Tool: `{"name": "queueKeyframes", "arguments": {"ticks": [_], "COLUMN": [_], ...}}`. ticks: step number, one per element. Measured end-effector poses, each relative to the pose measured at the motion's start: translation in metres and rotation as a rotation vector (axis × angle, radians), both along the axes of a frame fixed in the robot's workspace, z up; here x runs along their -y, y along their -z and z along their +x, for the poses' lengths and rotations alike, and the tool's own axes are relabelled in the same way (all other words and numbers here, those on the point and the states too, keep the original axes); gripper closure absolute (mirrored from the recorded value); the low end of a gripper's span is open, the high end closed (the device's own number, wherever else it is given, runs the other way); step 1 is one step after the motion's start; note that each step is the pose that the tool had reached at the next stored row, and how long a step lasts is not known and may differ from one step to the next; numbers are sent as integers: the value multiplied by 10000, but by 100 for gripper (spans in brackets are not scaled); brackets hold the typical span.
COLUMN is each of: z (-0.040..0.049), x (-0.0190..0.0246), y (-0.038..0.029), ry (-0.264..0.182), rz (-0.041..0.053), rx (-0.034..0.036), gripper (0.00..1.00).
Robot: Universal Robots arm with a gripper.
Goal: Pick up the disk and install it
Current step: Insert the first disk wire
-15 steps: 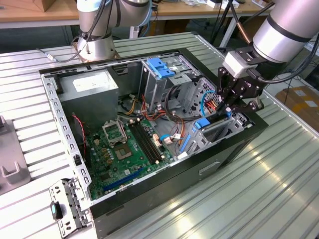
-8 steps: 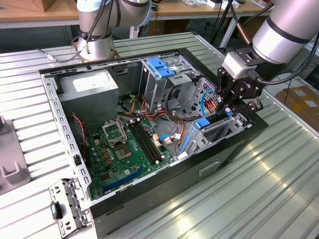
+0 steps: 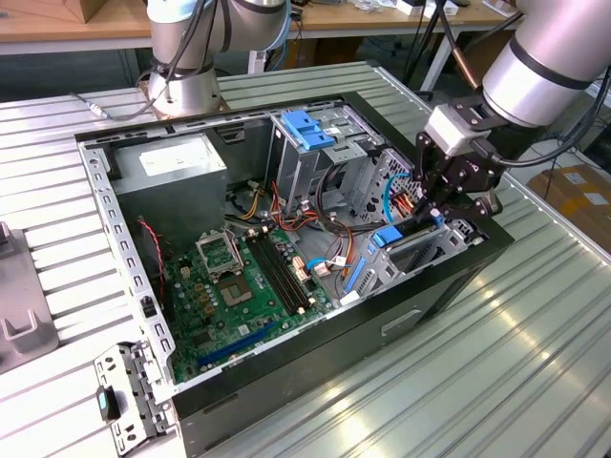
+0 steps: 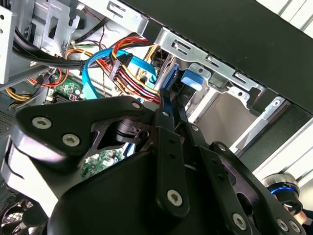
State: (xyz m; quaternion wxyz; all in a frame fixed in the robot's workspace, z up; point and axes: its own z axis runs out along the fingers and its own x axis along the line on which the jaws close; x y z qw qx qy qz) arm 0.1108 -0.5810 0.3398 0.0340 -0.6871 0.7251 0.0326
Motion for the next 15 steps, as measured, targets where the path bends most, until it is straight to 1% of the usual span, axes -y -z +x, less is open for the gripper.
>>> {"name": "queueKeyframes", "arguments": {"ticks": [3, 7, 8, 9, 11, 12, 14, 15], "z": [-1, 0, 0, 0, 0, 0, 0, 0], "x": [11, 11, 12, 12, 12, 12, 12, 13], "y": [32, 45, 51, 48, 42, 43, 42, 22], "ry": [0, 0, 0, 0, 0, 0, 0, 0], "rz": [-11, 9, 15, 10, -2, -2, -1, 1], "rx": [-3, -1, 1, 0, -1, -2, -2, -1], "gripper": [83, 83, 82, 76, 76, 69, 69, 69]}}
